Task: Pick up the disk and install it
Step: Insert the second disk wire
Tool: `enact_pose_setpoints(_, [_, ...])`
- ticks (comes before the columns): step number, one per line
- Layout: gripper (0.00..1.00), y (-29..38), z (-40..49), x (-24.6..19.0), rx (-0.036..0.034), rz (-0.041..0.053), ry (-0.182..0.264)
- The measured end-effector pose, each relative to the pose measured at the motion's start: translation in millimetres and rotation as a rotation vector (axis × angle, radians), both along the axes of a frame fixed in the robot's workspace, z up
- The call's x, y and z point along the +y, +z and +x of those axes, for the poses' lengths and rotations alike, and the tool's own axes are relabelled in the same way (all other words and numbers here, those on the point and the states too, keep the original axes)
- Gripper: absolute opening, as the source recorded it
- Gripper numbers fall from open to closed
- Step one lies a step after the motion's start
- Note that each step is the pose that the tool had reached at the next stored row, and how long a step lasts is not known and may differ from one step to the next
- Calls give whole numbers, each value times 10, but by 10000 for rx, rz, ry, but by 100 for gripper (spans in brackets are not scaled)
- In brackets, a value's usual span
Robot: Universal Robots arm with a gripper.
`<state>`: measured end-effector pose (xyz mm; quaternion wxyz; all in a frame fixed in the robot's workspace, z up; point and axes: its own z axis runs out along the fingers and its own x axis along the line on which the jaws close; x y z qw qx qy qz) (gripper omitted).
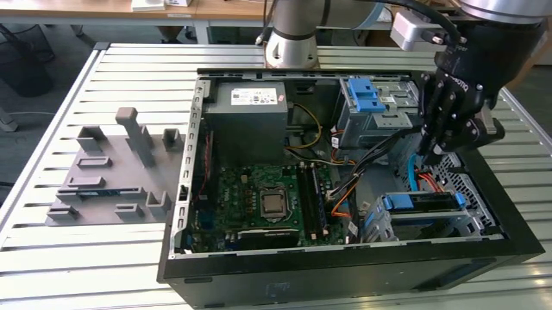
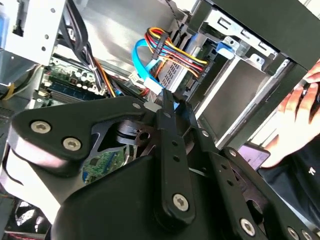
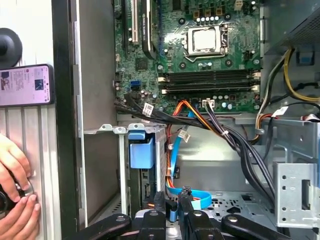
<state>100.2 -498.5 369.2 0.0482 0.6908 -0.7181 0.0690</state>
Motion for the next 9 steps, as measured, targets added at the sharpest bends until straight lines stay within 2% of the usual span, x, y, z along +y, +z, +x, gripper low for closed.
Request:
enact_pose_setpoints(5, [25,-54,1,0,0,-212,0])
enact_pose_setpoints(7, [24,-83,1,0,0,-233,0])
enact_pose_setpoints(8, [17,-93,1,0,0,-233,0])
enact_pose_setpoints(9, [17,-103,1,0,-1,-227,0])
